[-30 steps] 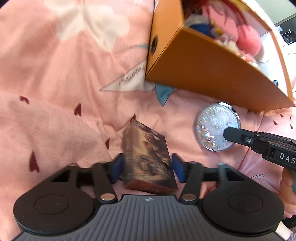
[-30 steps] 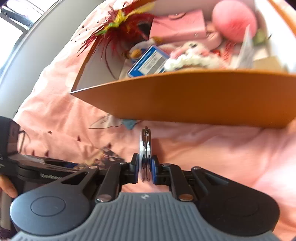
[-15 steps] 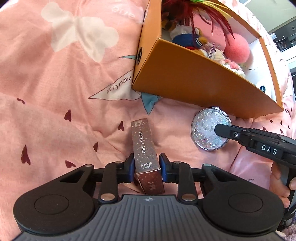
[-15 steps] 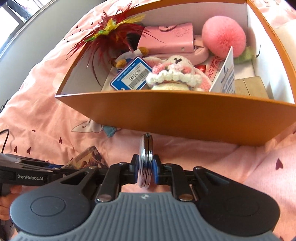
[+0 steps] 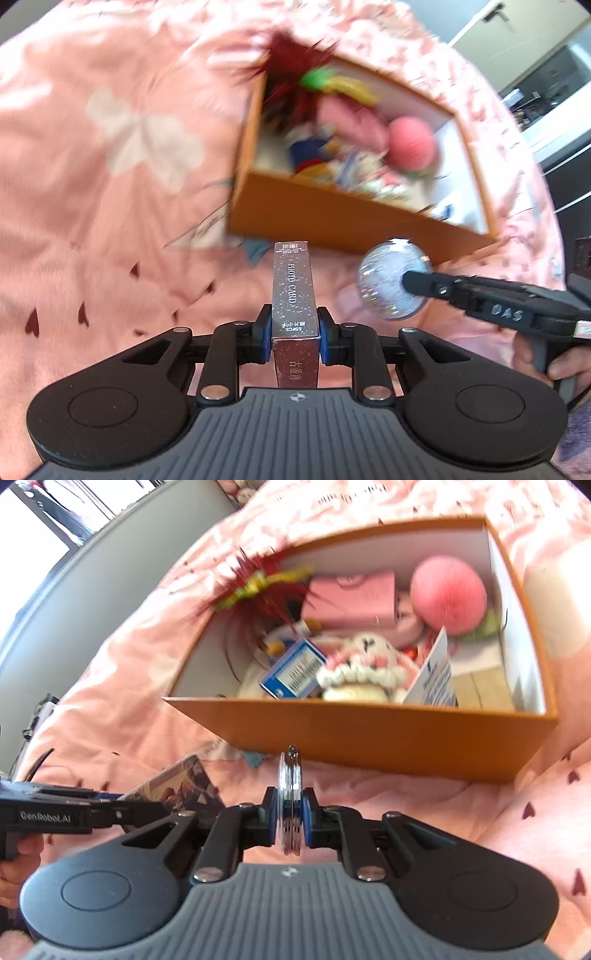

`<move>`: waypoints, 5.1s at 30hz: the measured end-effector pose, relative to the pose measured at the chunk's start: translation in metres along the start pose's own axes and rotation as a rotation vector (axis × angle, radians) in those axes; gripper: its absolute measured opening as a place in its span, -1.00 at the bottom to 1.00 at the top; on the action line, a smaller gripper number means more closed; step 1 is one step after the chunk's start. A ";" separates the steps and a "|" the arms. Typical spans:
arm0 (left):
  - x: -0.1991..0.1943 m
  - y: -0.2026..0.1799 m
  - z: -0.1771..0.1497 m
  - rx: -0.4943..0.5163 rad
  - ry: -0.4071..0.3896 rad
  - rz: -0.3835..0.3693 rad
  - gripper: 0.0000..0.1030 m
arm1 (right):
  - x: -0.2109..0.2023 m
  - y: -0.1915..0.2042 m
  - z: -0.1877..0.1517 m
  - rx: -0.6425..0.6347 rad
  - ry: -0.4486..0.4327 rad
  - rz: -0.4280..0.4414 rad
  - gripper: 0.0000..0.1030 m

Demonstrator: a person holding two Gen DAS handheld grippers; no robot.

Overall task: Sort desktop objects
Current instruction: 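Lift the card pack and compact over the orange box with both grippers, then lower the card pack into the box with the left gripper while the right lowers the compact, then open the left gripper to release the card pack while the right releases the compact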

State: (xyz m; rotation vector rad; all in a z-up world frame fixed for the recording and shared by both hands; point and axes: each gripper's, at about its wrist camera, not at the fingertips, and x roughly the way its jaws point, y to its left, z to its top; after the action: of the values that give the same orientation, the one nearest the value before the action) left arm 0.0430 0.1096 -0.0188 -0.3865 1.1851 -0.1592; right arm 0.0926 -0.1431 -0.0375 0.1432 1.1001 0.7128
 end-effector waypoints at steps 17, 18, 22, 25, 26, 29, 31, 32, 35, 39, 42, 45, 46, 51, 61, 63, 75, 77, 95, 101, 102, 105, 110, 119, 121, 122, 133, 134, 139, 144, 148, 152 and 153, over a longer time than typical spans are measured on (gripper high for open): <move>-0.024 -0.094 0.081 0.157 -0.167 -0.166 -0.48 | -0.098 -0.027 0.057 0.019 -0.342 -0.130 -0.72; -0.016 -0.099 0.088 0.160 -0.155 -0.172 -0.48 | -0.097 -0.032 0.062 0.024 -0.344 -0.148 -0.72; 0.024 -0.109 0.112 0.155 -0.097 -0.174 -0.48 | -0.083 -0.051 0.077 0.046 -0.333 -0.207 -0.72; 0.055 -0.113 0.123 0.146 -0.054 -0.185 -0.48 | -0.071 -0.062 0.082 0.057 -0.318 -0.229 -0.72; 0.066 -0.113 0.127 0.133 -0.033 -0.181 -0.48 | -0.068 -0.065 0.083 0.061 -0.311 -0.237 -0.72; 0.091 -0.111 0.131 0.106 -0.012 -0.136 -0.48 | -0.059 -0.071 0.086 0.057 -0.300 -0.265 -0.72; 0.104 -0.113 0.130 0.114 0.001 -0.112 -0.48 | -0.055 -0.073 0.087 0.055 -0.294 -0.271 -0.72; 0.109 -0.113 0.128 0.118 0.013 -0.110 -0.48 | -0.053 -0.075 0.088 0.057 -0.289 -0.267 -0.72; 0.121 -0.117 0.121 0.139 0.043 -0.111 -0.48 | -0.048 -0.077 0.090 0.058 -0.279 -0.260 -0.72; 0.128 -0.120 0.110 0.158 0.058 -0.078 -0.48 | -0.042 -0.078 0.091 0.052 -0.271 -0.255 -0.73; 0.132 -0.125 0.105 0.172 0.050 -0.061 -0.48 | -0.037 -0.079 0.093 0.049 -0.262 -0.251 -0.73; 0.136 -0.130 0.102 0.181 0.032 -0.045 -0.48 | -0.033 -0.079 0.092 0.052 -0.252 -0.248 -0.73; 0.136 -0.131 0.101 0.188 0.020 -0.041 -0.48 | -0.033 -0.079 0.092 0.053 -0.250 -0.247 -0.73; 0.145 -0.136 0.099 0.190 0.013 -0.021 -0.49 | -0.031 -0.082 0.090 0.062 -0.244 -0.249 -0.73; 0.151 -0.128 0.106 0.094 0.072 -0.065 -0.41 | -0.031 -0.086 0.087 0.069 -0.236 -0.249 -0.73; 0.146 -0.121 0.111 0.077 0.097 -0.093 -0.40 | -0.032 -0.088 0.087 0.072 -0.235 -0.252 -0.73; 0.127 -0.114 0.107 0.110 0.102 -0.133 -0.47 | -0.031 -0.086 0.083 0.072 -0.224 -0.251 -0.72; 0.125 -0.115 0.107 0.110 0.101 -0.125 -0.48 | -0.032 -0.086 0.083 0.072 -0.227 -0.254 -0.72; 0.137 -0.119 0.121 0.105 0.113 -0.114 -0.36 | -0.028 -0.091 0.082 0.089 -0.213 -0.262 -0.72; 0.131 -0.117 0.124 0.059 0.043 -0.133 0.00 | -0.027 -0.089 0.082 0.068 -0.212 -0.270 -0.72; 0.128 -0.117 0.126 0.053 0.028 -0.141 0.06 | -0.027 -0.089 0.082 0.061 -0.210 -0.272 -0.72; 0.127 -0.121 0.130 0.052 0.018 -0.139 0.08 | -0.025 -0.088 0.082 0.059 -0.208 -0.277 -0.72; 0.139 -0.127 0.129 0.076 0.039 -0.033 0.08 | -0.027 -0.087 0.081 0.051 -0.212 -0.281 -0.72; 0.150 -0.131 0.127 0.087 0.069 -0.080 -0.37 | -0.027 -0.087 0.080 0.051 -0.212 -0.281 -0.72; 0.148 -0.133 0.127 0.110 0.073 -0.069 -0.44 | -0.028 -0.086 0.080 0.047 -0.213 -0.279 -0.72; 0.146 -0.133 0.127 0.123 0.078 -0.065 -0.45 | -0.029 -0.086 0.080 0.043 -0.214 -0.278 -0.72; 0.126 -0.138 0.119 0.204 0.135 -0.054 -0.48 | -0.006 -0.086 0.100 -0.009 -0.167 -0.254 -0.72; 0.129 -0.138 0.119 0.205 0.147 -0.048 -0.48 | -0.002 -0.086 0.102 -0.023 -0.155 -0.258 -0.72; 0.142 -0.132 0.119 0.175 0.146 -0.066 -0.48 | 0.010 -0.083 0.109 -0.086 -0.128 -0.270 -0.73; 0.142 -0.127 0.119 0.155 0.104 -0.101 -0.46 | 0.013 -0.081 0.118 -0.130 -0.092 -0.295 -0.73; 0.131 -0.117 0.120 0.123 0.065 -0.154 -0.45 | 0.015 -0.077 0.119 -0.175 -0.064 -0.335 -0.72; 0.114 -0.110 0.121 0.097 0.005 -0.190 -0.43 | 0.019 -0.073 0.120 -0.203 -0.026 -0.347 -0.72; 0.110 -0.108 0.121 0.089 -0.007 -0.188 -0.42 | 0.020 -0.072 0.121 -0.209 -0.016 -0.350 -0.72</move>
State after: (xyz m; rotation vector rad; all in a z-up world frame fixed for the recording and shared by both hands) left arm 0.2044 -0.0002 -0.0349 -0.4191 1.1295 -0.3719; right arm 0.2331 -0.1588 -0.0279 -0.2184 0.9958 0.5057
